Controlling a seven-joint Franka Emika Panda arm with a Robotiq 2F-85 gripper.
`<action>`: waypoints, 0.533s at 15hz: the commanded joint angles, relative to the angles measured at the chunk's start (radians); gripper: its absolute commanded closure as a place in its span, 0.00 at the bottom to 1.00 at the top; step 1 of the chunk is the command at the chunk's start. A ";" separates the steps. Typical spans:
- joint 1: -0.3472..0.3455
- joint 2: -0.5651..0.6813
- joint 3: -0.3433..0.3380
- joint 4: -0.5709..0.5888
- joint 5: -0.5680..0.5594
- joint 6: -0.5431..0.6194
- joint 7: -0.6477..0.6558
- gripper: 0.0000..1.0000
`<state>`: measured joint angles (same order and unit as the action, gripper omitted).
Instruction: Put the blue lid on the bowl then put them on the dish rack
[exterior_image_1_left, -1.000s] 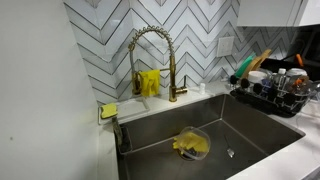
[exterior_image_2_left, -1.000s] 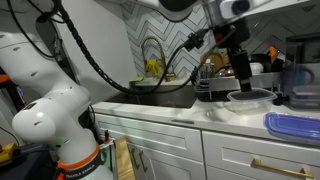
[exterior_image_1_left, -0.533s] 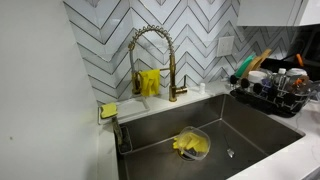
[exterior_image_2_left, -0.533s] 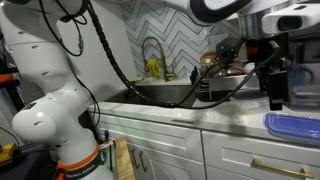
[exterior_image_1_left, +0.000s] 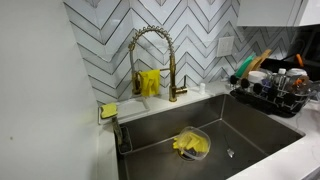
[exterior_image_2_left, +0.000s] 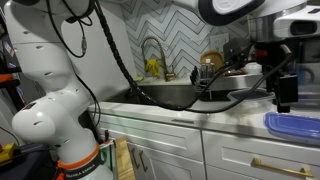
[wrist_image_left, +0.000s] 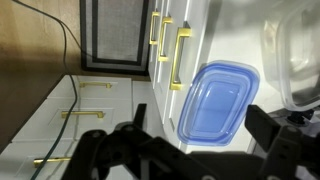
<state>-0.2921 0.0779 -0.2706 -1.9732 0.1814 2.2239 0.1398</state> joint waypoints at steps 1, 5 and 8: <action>-0.031 0.113 0.000 0.092 0.158 -0.044 -0.130 0.00; -0.079 0.219 0.015 0.172 0.265 -0.089 -0.232 0.00; -0.117 0.295 0.034 0.239 0.336 -0.138 -0.274 0.00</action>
<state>-0.3594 0.2921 -0.2621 -1.8219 0.4540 2.1559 -0.0868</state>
